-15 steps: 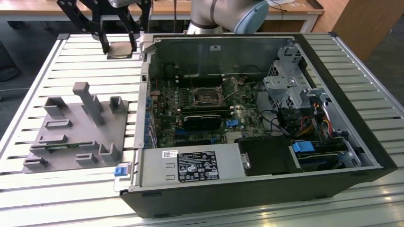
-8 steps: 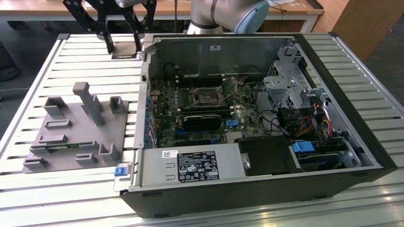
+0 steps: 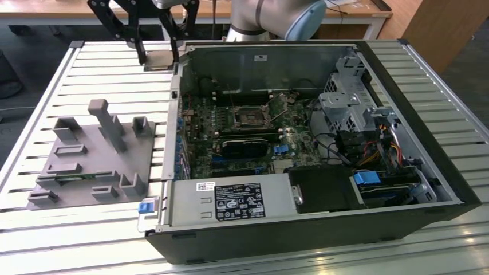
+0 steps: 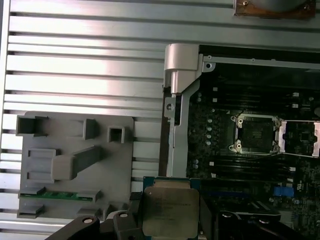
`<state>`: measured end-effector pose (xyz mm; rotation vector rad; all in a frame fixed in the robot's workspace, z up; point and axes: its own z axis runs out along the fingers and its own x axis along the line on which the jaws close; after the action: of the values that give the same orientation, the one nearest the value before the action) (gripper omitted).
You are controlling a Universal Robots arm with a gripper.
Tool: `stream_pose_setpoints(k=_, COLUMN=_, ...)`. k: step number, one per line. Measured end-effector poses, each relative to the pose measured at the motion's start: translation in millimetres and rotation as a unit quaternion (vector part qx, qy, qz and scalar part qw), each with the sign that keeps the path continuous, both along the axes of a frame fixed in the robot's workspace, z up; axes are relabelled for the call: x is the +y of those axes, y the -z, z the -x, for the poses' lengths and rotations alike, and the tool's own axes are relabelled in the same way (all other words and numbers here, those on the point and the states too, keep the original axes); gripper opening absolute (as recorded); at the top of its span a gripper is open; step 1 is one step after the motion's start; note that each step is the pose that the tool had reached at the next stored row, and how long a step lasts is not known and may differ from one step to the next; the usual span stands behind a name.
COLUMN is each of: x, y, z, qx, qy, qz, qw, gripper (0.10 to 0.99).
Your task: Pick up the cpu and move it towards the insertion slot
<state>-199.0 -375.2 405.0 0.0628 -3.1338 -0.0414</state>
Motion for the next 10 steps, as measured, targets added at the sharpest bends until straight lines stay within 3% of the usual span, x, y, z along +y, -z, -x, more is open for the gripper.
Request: stream_pose_setpoints(k=10, x=8.2, y=0.1, z=-22.2, qx=0.0000, qy=0.000, qz=0.0000, qw=1.0000, gripper=0.541)
